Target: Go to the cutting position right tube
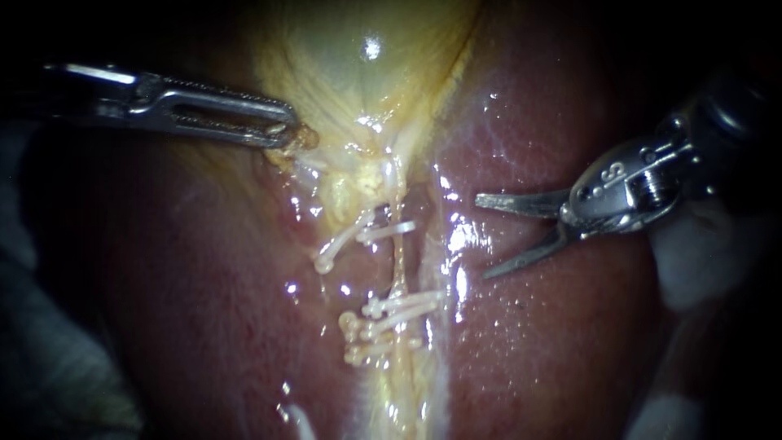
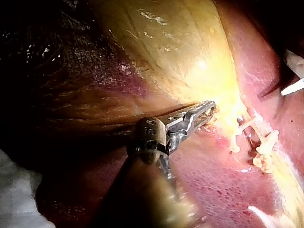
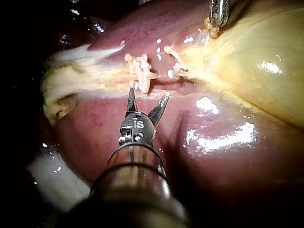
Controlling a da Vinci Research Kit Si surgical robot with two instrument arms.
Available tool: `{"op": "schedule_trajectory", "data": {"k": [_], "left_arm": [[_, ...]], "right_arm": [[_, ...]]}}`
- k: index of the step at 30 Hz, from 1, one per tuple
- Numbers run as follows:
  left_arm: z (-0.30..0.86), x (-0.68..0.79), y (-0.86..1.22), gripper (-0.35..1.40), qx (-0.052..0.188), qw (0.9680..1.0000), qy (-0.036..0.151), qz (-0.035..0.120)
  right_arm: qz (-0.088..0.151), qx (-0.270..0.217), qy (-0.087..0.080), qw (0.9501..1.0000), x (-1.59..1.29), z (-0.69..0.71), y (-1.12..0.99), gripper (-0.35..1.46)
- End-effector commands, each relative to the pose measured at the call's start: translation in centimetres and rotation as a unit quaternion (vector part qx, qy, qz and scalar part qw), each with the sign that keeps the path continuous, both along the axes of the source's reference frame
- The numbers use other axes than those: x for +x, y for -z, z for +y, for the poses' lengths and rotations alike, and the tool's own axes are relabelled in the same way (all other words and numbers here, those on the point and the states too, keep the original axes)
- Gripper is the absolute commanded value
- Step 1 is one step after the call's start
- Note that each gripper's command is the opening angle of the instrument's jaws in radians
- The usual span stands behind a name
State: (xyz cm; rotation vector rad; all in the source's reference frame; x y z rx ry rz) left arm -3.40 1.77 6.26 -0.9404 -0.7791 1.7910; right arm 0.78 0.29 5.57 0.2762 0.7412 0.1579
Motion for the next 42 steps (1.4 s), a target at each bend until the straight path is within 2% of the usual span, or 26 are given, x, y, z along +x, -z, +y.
{"op": "schedule_trajectory", "data": {"k": [1, 5, 9, 12, 19, 23, 25, 30, 34, 42], "left_arm": [[0.01, 0.02, 0.03, -0.35, 0.001, 1.0, -0.001, -0.001], [0.11, 0.15, 0.2, -0.35, 0.003, 1.0, 0.0, -0.001], [0.24, 0.35, 0.51, -0.35, 0.001, 0.9999, 0.015, 0.001], [0.26, 0.43, 0.65, -0.35, 0.004, 0.9997, 0.023, 0.0], [0.23, 0.42, 0.73, -0.35, -0.002, 0.9997, 0.023, 0.0], [0.22, 0.42, 0.74, -0.35, -0.002, 0.9997, 0.024, 0.0], [0.22, 0.42, 0.74, -0.35, -0.002, 0.9997, 0.024, 0.0], [0.22, 0.42, 0.74, -0.35, -0.002, 0.9997, 0.024, 0.0], [0.21, 0.41, 0.75, -0.35, -0.002, 0.9997, 0.024, 0.0], [0.21, 0.41, 0.75, -0.35, -0.002, 0.9997, 0.024, 0.0]], "right_arm": [[0.0, 0.0, 0.0, 1.0, 0.0, 0.0, 0.0, 1.44], [0.0, 0.0, 0.0, 1.0, 0.0, 0.0, 0.0, 1.44], [0.001, 0.001, 0.001, 1.0, 0.01, 0.0, 0.0, 1.44], [0.004, 0.003, 0.006, 1.0, 0.03, 0.01, 0.0, 1.44], [0.015, 0.021, 0.019, 0.9995, 0.17, -0.02, -0.13, 1.44], [0.02, 0.058, 0.017, 0.998, 0.26, -0.08, -0.29, 1.44], [0.027, 0.089, 0.017, 0.9955, 0.31, -0.13, -0.4, 1.44], [0.026, 0.13, 0.0, 0.9912, 0.4, -0.19, -0.66, 1.44], [0.026, 0.177, -0.012, 0.9838, 0.47, -0.24, -0.88, 1.44], [0.049, 0.227, -0.017, 0.9726, 0.65, -0.32, -1.16, 1.44]]}}
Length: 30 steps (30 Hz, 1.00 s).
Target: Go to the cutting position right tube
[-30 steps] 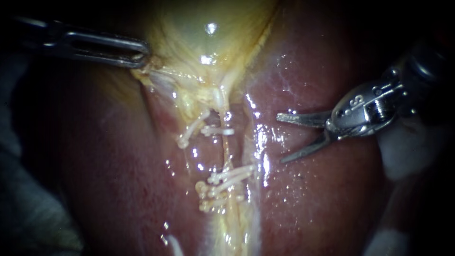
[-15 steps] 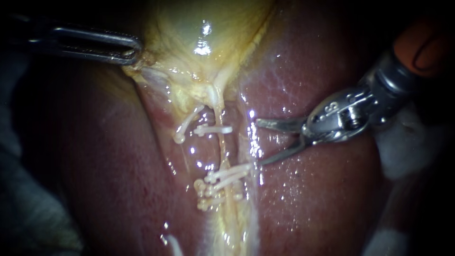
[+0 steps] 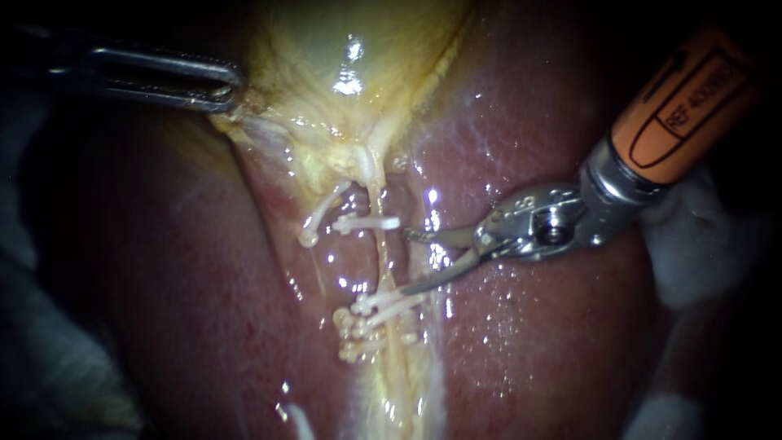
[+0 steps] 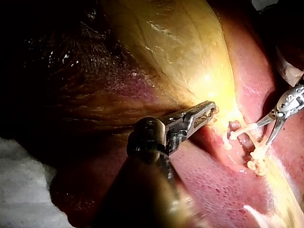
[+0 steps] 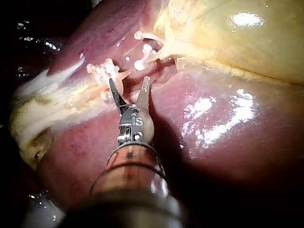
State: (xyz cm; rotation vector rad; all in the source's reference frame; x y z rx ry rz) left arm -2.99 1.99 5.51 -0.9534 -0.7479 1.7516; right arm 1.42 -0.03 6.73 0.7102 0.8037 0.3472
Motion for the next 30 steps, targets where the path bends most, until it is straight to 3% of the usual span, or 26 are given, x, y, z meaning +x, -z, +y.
{"op": "schedule_trajectory", "data": {"k": [1, 10, 14, 19, 30], "left_arm": [[0.0, 0.0, 0.0, -0.35, 0.0, 1.0, 0.0, 0.0], [0.0, 0.0, 0.0, -0.35, 0.0, 1.0, 0.0, 0.0], [0.0, 0.0, 0.0, -0.35, 0.0, 1.0, 0.0, 0.0], [0.0, 0.0, 0.0, -0.35, 0.0, 1.0, 0.0, 0.0], [-0.01, -0.02, 0.01, -0.35, 0.0, 1.0, 0.001, 0.001]], "right_arm": [[0.004, 0.005, 0.0, 1.0, 0.03, 0.0, -0.01, 1.42], [0.056, 0.056, 0.006, 0.9969, 0.25, -0.02, -0.09, 1.39], [0.091, 0.063, 0.019, 0.9937, 0.32, -0.03, -0.08, 1.32], [0.115, 0.064, 0.02, 0.9911, 0.43, -0.05, -0.11, 1.3], [0.125, 0.065, 0.026, 0.9896, 0.7, -0.21, -0.31, 1.29]]}}
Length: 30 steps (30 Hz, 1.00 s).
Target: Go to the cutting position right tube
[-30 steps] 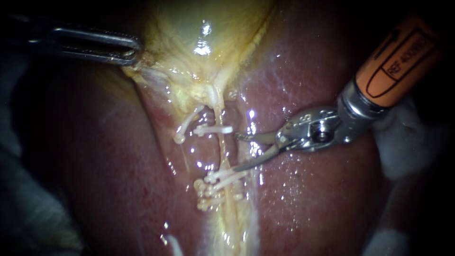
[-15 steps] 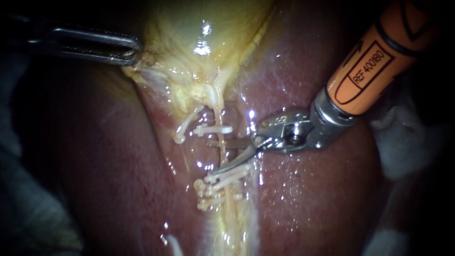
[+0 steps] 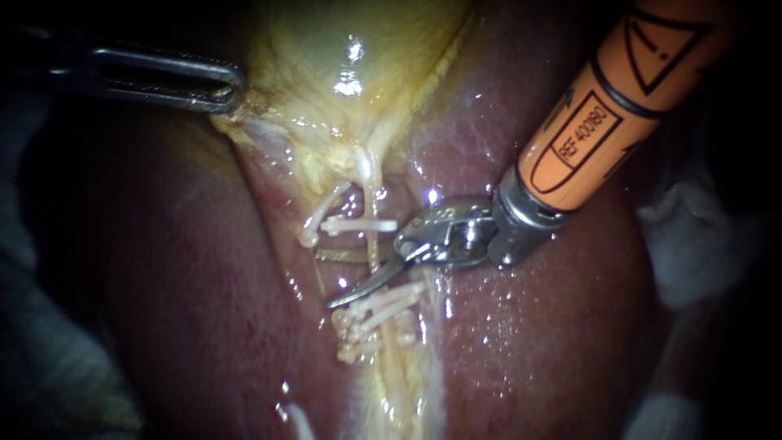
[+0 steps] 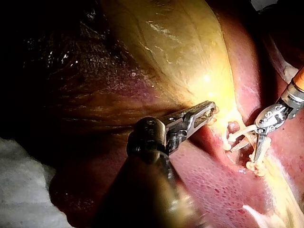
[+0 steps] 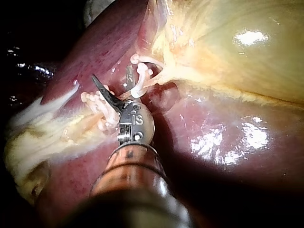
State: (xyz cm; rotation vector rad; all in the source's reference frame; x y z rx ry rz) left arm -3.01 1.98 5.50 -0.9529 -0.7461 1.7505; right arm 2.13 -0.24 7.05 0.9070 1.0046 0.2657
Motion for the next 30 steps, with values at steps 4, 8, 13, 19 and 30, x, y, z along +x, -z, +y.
{"op": "schedule_trajectory", "data": {"k": [4, 8, 13, 19, 30], "left_arm": [[0.0, -0.01, 0.0, -0.35, 0.0, 1.0, 0.0, 0.0], [0.0, -0.01, 0.0, -0.35, 0.0, 1.0, 0.0, 0.0], [0.0, -0.01, 0.0, -0.35, 0.0, 1.0, 0.0, 0.0], [0.0, -0.01, 0.0, -0.35, 0.0, 1.0, 0.001, 0.0], [0.0, -0.01, 0.0, -0.35, 0.0, 1.0, 0.001, 0.0]], "right_arm": [[0.005, 0.004, -0.002, 1.0, 0.03, -0.04, -0.04, 1.29], [0.02, 0.011, -0.009, 0.9997, 0.06, -0.03, -0.03, 1.29], [0.043, 0.023, -0.02, 0.9986, 0.06, 0.0, 0.07, 1.29], [0.055, 0.036, -0.025, 0.9975, 0.05, 0.09, 0.36, 1.29], [0.058, 0.043, -0.025, 0.9971, 0.06, 0.17, 0.58, 1.29]]}}
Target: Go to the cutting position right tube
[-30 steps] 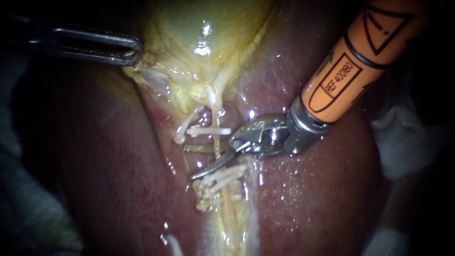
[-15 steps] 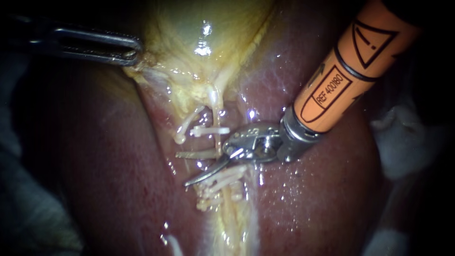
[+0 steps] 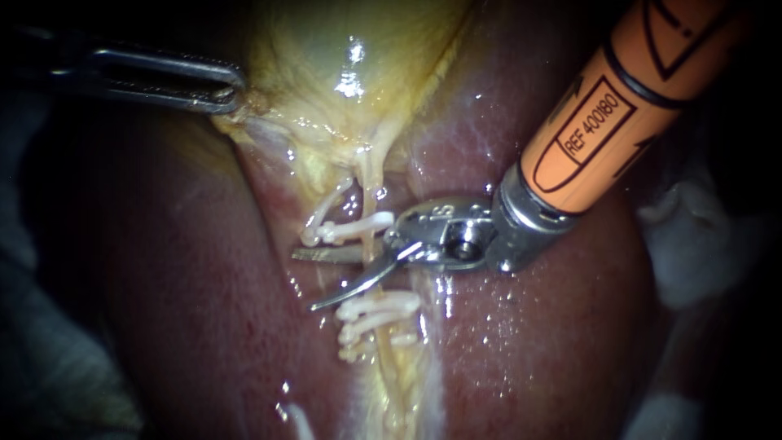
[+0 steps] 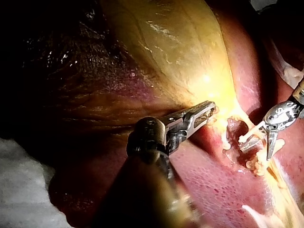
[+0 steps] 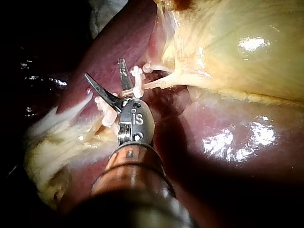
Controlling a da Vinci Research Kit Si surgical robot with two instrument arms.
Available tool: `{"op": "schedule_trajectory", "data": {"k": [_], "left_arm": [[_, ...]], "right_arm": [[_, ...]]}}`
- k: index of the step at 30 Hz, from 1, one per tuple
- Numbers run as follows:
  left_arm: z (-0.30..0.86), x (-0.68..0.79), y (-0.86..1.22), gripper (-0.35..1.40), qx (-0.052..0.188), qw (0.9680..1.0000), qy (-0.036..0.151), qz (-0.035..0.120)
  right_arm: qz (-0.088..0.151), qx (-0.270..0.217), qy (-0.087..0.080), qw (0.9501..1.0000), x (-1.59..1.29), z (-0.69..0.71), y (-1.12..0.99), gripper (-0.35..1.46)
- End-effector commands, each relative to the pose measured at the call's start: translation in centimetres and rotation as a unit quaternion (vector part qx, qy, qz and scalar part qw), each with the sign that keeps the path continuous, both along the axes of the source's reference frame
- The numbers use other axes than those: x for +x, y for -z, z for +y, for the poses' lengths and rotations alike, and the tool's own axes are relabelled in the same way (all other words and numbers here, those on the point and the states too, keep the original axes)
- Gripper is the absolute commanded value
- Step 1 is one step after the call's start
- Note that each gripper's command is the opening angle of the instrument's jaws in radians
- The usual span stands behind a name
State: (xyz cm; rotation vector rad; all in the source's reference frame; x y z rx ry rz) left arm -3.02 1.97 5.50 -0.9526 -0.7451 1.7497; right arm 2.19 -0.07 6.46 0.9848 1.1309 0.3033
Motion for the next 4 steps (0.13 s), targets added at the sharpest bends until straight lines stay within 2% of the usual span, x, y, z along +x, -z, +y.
{"op": "schedule_trajectory", "data": {"k": [1, 4], "left_arm": [[0.0, 0.0, 0.0, -0.35, 0.0, 1.0, 0.0, 0.0], [0.0, 0.0, 0.0, -0.35, 0.0, 1.0, 0.0, 0.0]], "right_arm": [[0.0, 0.0, 0.0, 1.0, 0.0, 0.0, -0.01, 1.29], [0.0, 0.0, 0.0, 1.0, 0.0, -0.01, -0.01, 1.29]]}}
